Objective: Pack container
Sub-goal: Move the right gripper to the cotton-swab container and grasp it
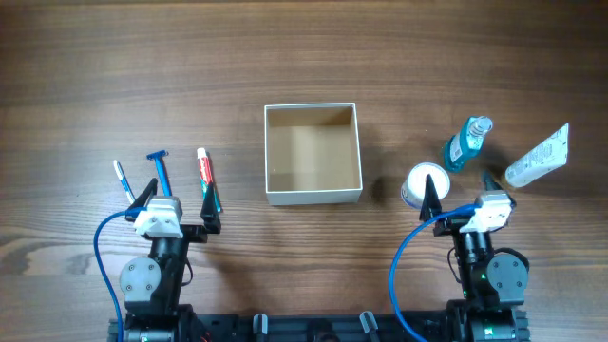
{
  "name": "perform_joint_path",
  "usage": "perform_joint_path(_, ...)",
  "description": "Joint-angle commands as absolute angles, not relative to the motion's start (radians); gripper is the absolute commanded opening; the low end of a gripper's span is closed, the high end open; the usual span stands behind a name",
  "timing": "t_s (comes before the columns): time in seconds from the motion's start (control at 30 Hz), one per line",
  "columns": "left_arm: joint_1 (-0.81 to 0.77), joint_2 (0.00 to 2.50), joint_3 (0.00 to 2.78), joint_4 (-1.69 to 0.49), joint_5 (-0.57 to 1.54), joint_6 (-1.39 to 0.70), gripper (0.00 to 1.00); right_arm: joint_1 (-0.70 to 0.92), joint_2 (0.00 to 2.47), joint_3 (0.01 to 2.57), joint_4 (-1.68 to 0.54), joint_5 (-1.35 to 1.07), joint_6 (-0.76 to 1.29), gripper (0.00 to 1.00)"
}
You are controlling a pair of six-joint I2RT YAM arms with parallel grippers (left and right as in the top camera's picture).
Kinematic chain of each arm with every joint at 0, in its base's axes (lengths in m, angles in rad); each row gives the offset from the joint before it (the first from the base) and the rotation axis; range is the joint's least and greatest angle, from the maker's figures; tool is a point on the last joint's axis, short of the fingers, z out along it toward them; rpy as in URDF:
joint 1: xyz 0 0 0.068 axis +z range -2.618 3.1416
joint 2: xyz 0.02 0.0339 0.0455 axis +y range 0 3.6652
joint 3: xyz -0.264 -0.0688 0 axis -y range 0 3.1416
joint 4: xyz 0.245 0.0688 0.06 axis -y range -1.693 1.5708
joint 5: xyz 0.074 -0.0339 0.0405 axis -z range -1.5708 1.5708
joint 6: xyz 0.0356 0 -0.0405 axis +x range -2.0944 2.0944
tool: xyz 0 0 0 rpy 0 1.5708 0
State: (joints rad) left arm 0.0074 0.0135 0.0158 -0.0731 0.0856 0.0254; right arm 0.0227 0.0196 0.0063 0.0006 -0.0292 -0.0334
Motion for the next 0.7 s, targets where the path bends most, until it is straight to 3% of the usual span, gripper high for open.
perform_joint_path(0.0,0.002,0.003,0.006,-0.071,0.081,0.045,1.00,0.020,0.017,0.005,0.008,0.007,-0.293,1.00)
perform_joint_path(0.27,0.002,0.003,0.006,-0.070,0.081,0.044,1.00,0.020,0.017,0.005,0.005,-0.060,-0.243,1.00)
perform_joint_path(0.33,0.002,0.003,0.006,-0.068,0.080,0.043,1.00,0.020,0.018,0.006,0.002,-0.064,-0.148,1.00)
perform_joint_path(0.43,0.002,0.009,0.013,-0.071,0.025,-0.134,1.00,0.020,0.038,0.039,-0.038,-0.064,-0.003,1.00)
perform_joint_path(0.57,0.002,0.085,0.143,-0.172,0.025,-0.257,1.00,0.020,0.184,0.246,-0.192,-0.069,0.061,1.00)
perform_joint_path(0.67,0.002,0.292,0.355,-0.325,0.024,-0.271,1.00,0.020,0.478,0.562,-0.447,-0.107,0.063,1.00)
